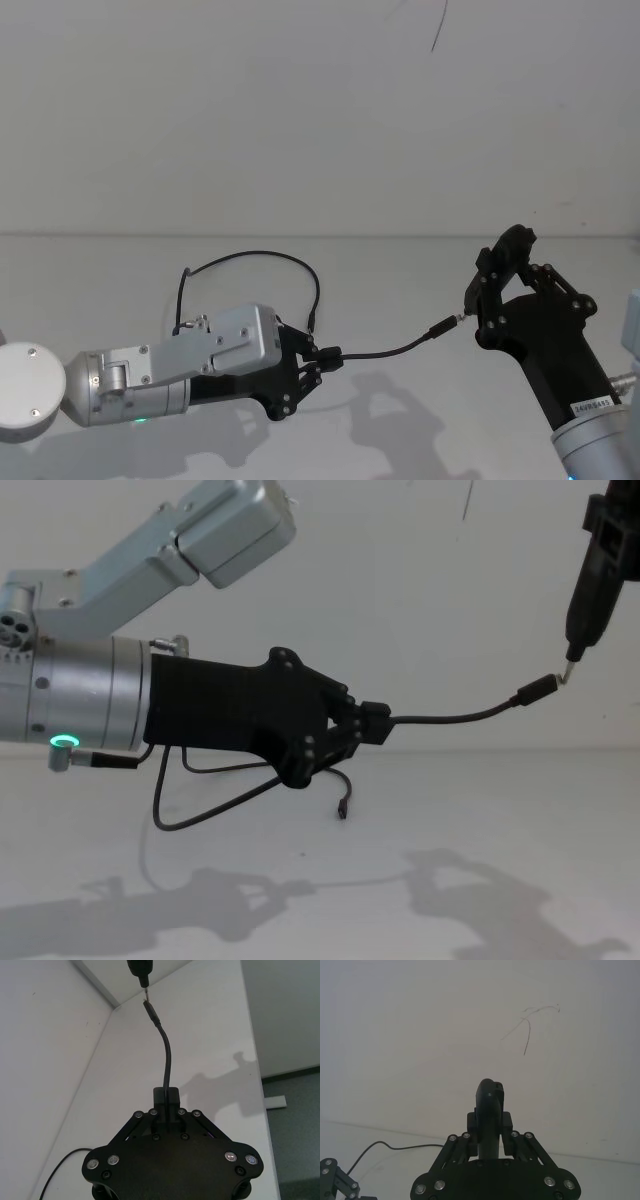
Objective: Pick up the data cable with the one hand.
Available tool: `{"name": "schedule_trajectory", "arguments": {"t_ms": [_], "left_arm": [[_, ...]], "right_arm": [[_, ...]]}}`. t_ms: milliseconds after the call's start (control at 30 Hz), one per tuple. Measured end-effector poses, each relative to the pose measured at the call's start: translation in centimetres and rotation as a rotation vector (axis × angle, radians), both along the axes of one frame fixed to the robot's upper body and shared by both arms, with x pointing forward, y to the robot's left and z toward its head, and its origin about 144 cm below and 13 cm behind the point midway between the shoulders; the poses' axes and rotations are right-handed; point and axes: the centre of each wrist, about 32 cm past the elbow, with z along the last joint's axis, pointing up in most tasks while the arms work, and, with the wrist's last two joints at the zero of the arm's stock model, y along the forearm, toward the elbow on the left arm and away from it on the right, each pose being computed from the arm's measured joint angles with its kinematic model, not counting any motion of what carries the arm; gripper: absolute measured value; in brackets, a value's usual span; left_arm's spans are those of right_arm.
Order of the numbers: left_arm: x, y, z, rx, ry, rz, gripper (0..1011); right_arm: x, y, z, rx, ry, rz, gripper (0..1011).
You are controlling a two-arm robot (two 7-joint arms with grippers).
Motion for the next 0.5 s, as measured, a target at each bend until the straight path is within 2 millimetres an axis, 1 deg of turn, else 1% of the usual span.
{"name": "schedule_trajectory", "arguments": {"t_ms": [500], "left_arm": [[0.00,0.00,0.00,0.000,0.000,0.000,39]], "right_arm": [[0.00,-0.02,0.00,0.003,0.001,0.002,263]]}}
